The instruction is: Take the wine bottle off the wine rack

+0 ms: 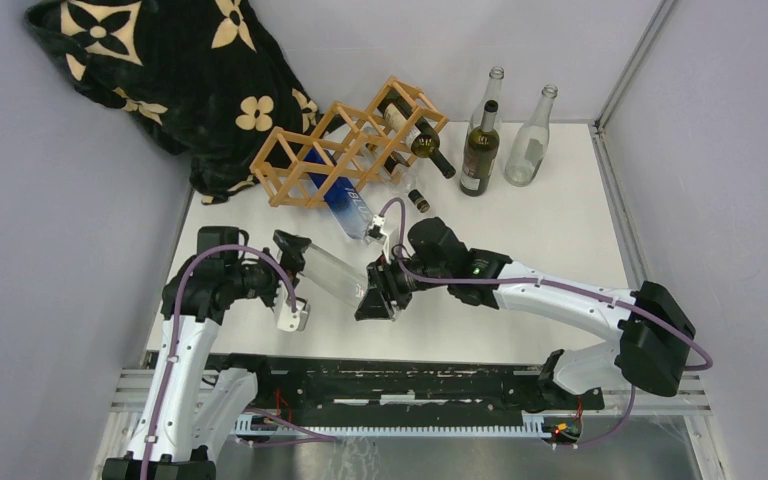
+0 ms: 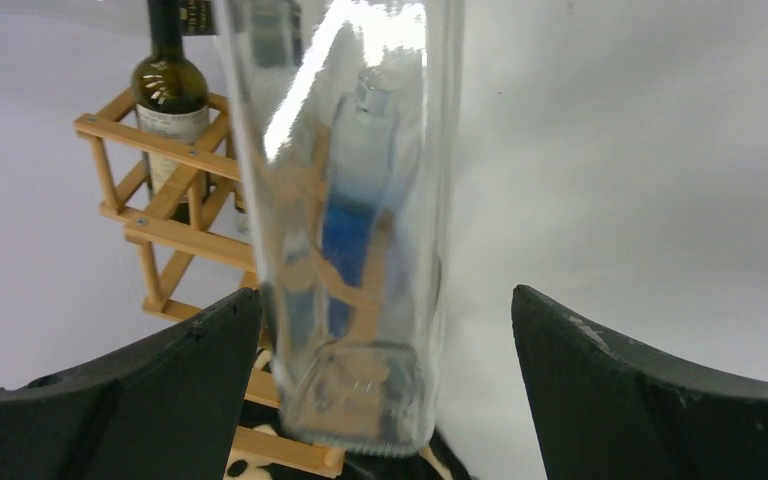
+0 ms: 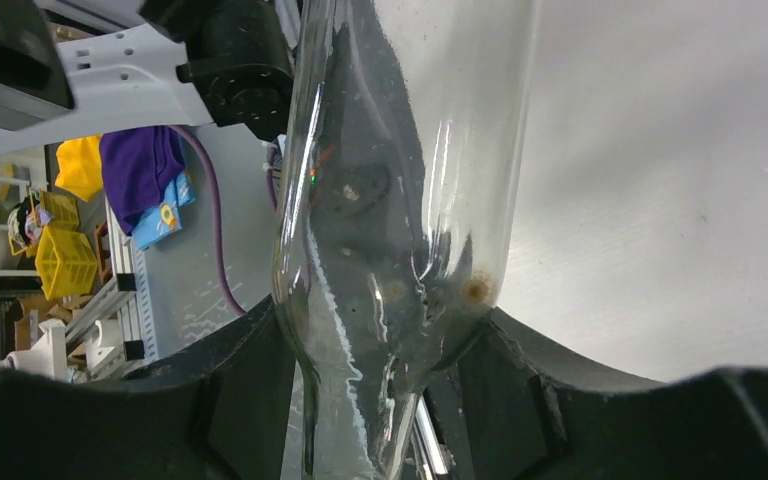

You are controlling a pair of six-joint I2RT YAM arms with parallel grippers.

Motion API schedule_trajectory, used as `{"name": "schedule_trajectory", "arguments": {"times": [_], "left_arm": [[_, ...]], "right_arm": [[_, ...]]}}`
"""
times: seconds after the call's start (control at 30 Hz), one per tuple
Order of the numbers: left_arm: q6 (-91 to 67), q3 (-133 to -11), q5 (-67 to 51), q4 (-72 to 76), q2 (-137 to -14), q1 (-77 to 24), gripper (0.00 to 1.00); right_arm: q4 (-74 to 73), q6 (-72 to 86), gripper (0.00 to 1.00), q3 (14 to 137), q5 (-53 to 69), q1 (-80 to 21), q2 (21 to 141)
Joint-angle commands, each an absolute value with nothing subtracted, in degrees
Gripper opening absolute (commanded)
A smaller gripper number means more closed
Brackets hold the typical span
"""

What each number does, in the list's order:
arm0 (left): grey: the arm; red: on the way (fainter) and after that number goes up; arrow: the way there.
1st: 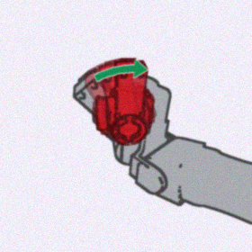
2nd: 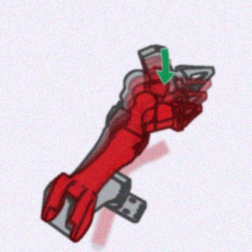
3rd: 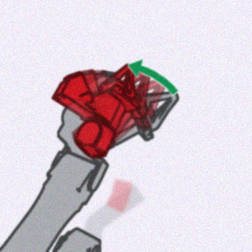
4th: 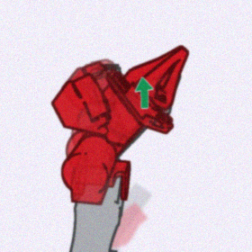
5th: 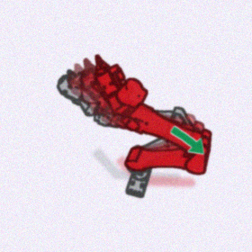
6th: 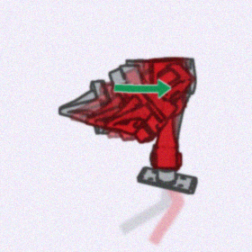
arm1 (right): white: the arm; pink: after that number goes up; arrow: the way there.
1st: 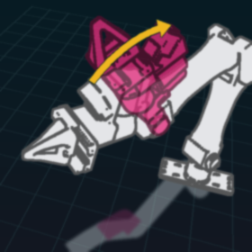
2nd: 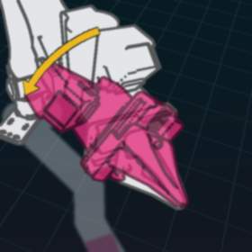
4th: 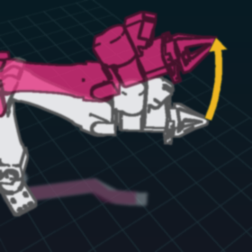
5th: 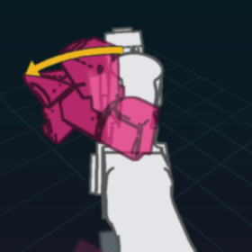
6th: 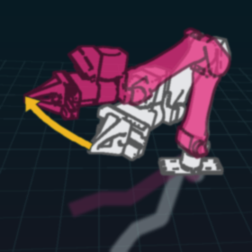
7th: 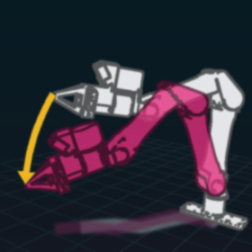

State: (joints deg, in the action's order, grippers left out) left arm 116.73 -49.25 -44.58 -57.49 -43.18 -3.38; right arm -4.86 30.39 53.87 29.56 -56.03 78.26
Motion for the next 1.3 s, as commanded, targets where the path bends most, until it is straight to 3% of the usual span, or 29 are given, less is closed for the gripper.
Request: {"name": "schedule_trajectory", "arguments": {"times": [0.0, 0.2, 0.3, 0.37, 0.43, 0.47, 0.5, 0.57, 0.67, 0.8, 1.0, 1.27], "left_arm": [[129.46, -47.65, -42.28, -60.43, -42.2, -3.76, 1.0], [126.24, -46.78, -41.53, -57.52, -41.97, -3.76, 0.96], [123.98, -47.8, -41.59, -57.48, -42.59, -3.7, 0.81], [123.2, -48.13, -41.62, -57.45, -42.83, -3.75, 0.61], [122.43, -47.97, -41.89, -56.74, -42.49, -3.77, 0.36], [121.52, -47.72, -42.17, -56.17, -42.03, -3.73, 0.23], [120.79, -47.47, -42.48, -55.32, -41.63, -3.76, 0.14], [118.84, -47.06, -42.98, -53.58, -40.89, -3.73, 0.06], [114.03, -46.34, -43.16, -49.34, -39.69, -3.7, 0.02], [102.49, -45.45, -43.66, -39.91, -38.06, -3.7, 0.02], [76.34, -47.96, -45.47, -31.06, -37.39, -3.76, 0.02], [52.0, -55.24, -52.84, -33.33, -40.17, -3.73, 0.02]], "right_arm": [[1.27, 28.98, 0.0, 59.67, 28.34, -59.03, 78.76], [0.94, 28.8, 0.0, 60.29, 26.28, -62.09, 79.85], [0.21, 28.59, 0.0, 60.46, 24.6, -62.97, 80.15], [0.18, 28.44, 0.01, 60.88, 23.89, -63.56, 80.4], [0.14, 28.22, 0.14, 61.49, 23.59, -64.02, 80.66], [0.18, 28.19, 0.27, 61.78, 23.53, -64.16, 80.85], [0.18, 28.14, 0.4, 62.11, 23.46, -64.27, 80.94], [-0.58, 27.84, 0.61, 62.54, 23.05, -64.22, 81.04], [-3.78, 26.21, 0.82, 63.61, 21.44, -64.19, 80.33], [-7.52, 23.53, 0.97, 65.47, 18.4, -63.56, 77.44], [-11.68, 20.76, 0.98, 67.31, 13.41, -57.8, 70.11], [-10.63, 16.47, 0.98, 72.52, 8.52, -52.06, 61.24]]}}
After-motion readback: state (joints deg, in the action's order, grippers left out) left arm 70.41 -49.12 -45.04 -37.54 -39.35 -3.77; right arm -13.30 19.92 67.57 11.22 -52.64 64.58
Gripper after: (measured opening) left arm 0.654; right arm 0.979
